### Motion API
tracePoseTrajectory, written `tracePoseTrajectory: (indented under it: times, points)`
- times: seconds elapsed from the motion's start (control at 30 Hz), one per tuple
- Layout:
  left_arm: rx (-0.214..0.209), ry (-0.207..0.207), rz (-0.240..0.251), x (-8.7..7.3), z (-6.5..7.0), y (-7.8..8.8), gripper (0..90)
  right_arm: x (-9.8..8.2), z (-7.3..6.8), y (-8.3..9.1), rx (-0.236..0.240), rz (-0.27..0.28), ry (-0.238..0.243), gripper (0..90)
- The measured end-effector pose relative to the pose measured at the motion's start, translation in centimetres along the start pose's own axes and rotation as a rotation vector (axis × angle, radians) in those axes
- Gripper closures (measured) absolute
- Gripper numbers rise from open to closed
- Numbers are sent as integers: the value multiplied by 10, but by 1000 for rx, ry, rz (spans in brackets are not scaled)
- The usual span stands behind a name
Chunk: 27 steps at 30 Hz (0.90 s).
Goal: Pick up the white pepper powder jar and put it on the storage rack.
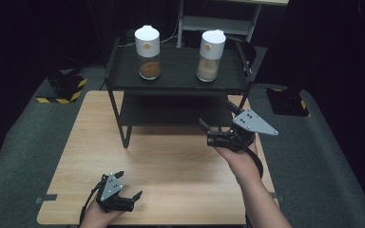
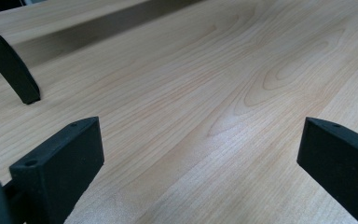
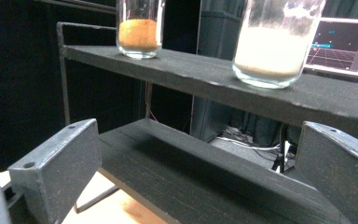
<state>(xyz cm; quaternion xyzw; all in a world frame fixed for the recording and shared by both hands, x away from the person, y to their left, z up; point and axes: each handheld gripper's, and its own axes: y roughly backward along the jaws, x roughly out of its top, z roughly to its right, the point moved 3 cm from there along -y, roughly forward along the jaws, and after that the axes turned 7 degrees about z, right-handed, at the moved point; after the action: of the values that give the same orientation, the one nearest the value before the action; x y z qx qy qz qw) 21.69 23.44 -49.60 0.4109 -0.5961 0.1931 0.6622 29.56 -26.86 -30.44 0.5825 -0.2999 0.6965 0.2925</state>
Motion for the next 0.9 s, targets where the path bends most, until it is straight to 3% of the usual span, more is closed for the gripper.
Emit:
tracePoseTrajectory:
  times: [0.9]
  points:
    - [3, 2, -1, 0, 0, 0, 6, -42, -11, 19, 20, -102, -18, 0]
